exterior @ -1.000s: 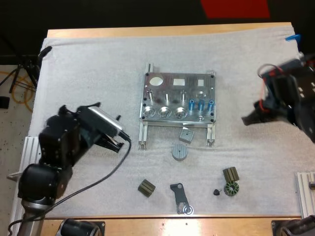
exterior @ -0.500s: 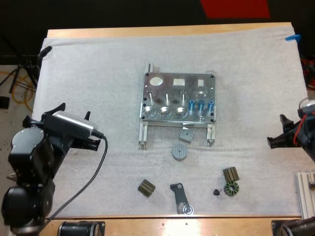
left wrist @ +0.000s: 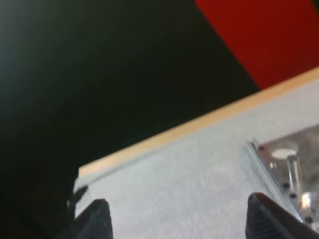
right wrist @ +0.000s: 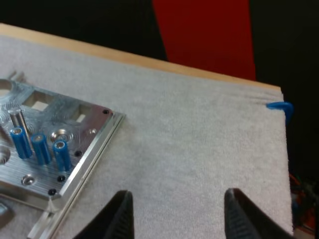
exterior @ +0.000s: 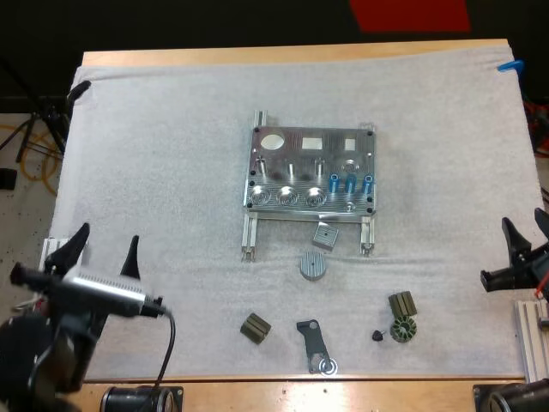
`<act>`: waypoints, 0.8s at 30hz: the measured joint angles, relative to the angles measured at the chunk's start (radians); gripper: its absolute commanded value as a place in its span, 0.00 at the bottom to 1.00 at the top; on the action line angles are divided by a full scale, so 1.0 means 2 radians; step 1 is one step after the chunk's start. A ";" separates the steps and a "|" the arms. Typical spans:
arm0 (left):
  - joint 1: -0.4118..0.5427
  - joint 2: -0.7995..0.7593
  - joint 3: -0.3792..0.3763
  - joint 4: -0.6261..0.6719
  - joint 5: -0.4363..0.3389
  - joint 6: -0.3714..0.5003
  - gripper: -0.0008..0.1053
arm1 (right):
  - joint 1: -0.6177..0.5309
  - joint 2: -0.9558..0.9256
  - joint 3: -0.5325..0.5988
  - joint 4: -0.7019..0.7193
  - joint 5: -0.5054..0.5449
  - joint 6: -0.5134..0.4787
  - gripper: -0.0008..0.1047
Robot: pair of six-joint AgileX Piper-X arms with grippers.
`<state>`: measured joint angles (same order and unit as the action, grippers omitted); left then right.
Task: Load cells from right to left
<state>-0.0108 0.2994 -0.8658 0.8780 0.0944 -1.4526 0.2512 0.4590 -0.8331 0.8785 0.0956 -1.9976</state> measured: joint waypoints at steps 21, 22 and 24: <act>0.000 -0.156 0.020 0.086 -0.011 -0.056 0.54 | 0.000 -0.170 0.059 0.033 -0.012 0.050 0.40; 0.000 -0.156 0.023 0.096 -0.018 -0.062 0.54 | 0.000 -0.180 0.061 0.041 -0.012 0.053 0.40; 0.000 -0.156 0.025 0.110 -0.026 -0.069 0.54 | 0.000 -0.194 0.062 0.054 -0.012 0.053 0.40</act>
<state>-0.0108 -0.0131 -0.8155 1.0988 0.0418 -1.5909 0.2512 0.0709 -0.7082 0.9860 0.0726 -1.8907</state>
